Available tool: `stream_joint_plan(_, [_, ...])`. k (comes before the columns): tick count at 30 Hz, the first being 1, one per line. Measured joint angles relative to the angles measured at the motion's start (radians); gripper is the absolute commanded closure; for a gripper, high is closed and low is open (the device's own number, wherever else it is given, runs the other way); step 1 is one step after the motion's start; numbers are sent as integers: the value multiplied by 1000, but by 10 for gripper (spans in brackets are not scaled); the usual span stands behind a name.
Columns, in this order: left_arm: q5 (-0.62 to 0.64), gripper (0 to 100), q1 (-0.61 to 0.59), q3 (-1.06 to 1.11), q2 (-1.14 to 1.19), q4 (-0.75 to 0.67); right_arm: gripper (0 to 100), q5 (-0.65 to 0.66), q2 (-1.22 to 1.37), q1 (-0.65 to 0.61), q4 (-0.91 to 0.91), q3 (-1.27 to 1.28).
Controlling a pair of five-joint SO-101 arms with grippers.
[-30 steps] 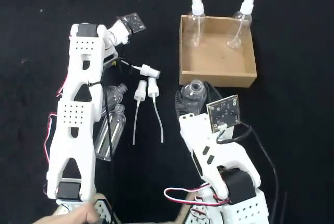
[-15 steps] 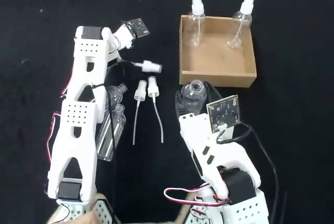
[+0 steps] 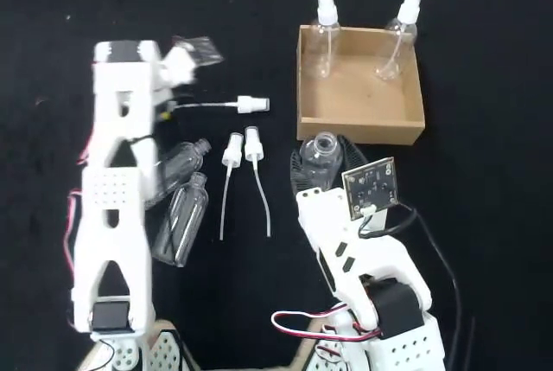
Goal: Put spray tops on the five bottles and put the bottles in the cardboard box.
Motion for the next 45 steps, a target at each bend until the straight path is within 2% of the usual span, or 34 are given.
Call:
stream_joint_plan(6, [-52, 970, -192, 0, 0, 2, 808, 0, 0, 0, 0, 0])
stream_joint_plan(10, [-54, 970, -239, 0, 0, 2, 808, 0, 0, 0, 0, 0])
stream_joint_plan(14, [-48, 939, -222, -44, -41, 3, 808, 0, 0, 0, 0, 0])
stream_joint_plan(19, [34, 708, -101, -69, -115, 3, 808, 0, 0, 0, 0, 0])
stream_joint_plan(21, [75, 668, -43, -69, -121, 3, 808, 0, 0, 0, 0, 0])
stream_joint_plan(26, [222, 694, 84, -69, -121, 3, 808, 0, 0, 0, 0, 0])
stream_joint_plan(30, [247, 706, 123, -69, -121, 3, 808, 0, 0, 0, 0, 0])
stream_joint_plan(38, [249, 709, 100, -69, -121, 3, 808, 0, 0, 0, 0, 0])
stream_joint_plan(45, [250, 740, -8, -77, -57, -83, 808, 0, 0, 0, 0, 0])
